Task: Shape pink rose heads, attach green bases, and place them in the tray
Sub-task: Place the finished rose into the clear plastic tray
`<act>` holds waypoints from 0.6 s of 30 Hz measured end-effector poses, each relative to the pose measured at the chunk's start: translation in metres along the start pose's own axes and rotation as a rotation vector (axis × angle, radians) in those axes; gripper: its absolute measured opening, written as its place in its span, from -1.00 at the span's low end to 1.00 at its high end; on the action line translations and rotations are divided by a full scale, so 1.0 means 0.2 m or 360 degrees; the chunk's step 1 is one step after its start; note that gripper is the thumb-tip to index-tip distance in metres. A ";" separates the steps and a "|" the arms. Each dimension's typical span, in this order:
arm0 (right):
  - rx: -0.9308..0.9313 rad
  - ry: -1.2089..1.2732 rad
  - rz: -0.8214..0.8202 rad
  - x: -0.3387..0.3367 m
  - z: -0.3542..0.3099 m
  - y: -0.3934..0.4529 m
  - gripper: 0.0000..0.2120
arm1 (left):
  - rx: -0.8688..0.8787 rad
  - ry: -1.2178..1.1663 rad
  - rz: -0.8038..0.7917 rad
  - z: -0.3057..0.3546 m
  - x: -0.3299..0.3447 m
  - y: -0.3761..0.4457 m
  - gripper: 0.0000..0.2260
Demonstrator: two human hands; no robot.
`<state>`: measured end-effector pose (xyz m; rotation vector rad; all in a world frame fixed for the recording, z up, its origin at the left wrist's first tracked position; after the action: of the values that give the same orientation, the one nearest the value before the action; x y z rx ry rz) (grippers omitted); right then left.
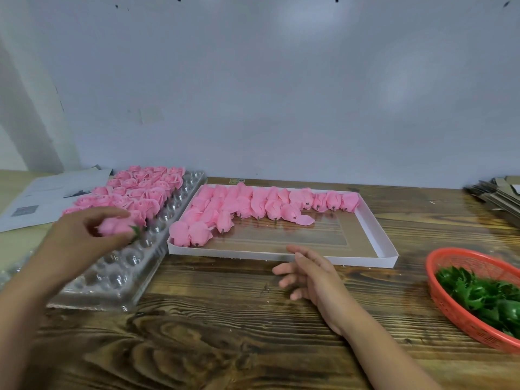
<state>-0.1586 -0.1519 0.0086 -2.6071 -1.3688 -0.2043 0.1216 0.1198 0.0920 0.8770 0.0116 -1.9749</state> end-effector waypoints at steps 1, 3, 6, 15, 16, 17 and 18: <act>0.0003 0.0003 0.0003 0.00 0.00 0.00 -0.77 | -0.0052 0.0087 0.0016 -0.07 -0.05 0.02 -0.60; 0.0005 0.0002 0.0012 0.00 0.00 0.00 -0.77 | -0.0113 0.0236 0.0043 -0.19 -0.11 0.05 -0.57; 0.0008 -0.0018 0.0015 0.00 0.00 0.01 -0.77 | -0.0117 0.0402 0.0016 -0.25 -0.11 0.08 -0.56; -0.0006 -0.0089 0.0019 -0.01 0.01 0.01 -0.75 | 0.0052 0.0639 -0.0134 -0.18 0.05 0.16 -0.73; -0.0009 -0.0099 0.0016 -0.01 0.01 0.01 -0.75 | 0.0045 0.0656 -0.0163 -0.17 0.05 0.17 -0.75; -0.0011 -0.0108 0.0013 -0.01 0.01 0.01 -0.74 | 0.0039 0.0673 -0.0185 -0.17 0.06 0.19 -0.76; -0.0014 -0.0115 0.0009 -0.01 0.01 0.01 -0.74 | 0.0040 0.0685 -0.0202 -0.17 0.06 0.20 -0.76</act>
<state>-0.1587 -0.1539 0.0055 -2.6497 -1.3862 -0.1162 0.1675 0.1007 0.0727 1.3305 0.2969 -1.8676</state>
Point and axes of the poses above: each hand's wrist, its own y-axis towards the middle knuckle, its own x-axis out of the palm, z = x × y, the point moved 2 cm from there along y, towards the middle knuckle, and after that the axes turned 1 degree about x, right-handed, at the moved point
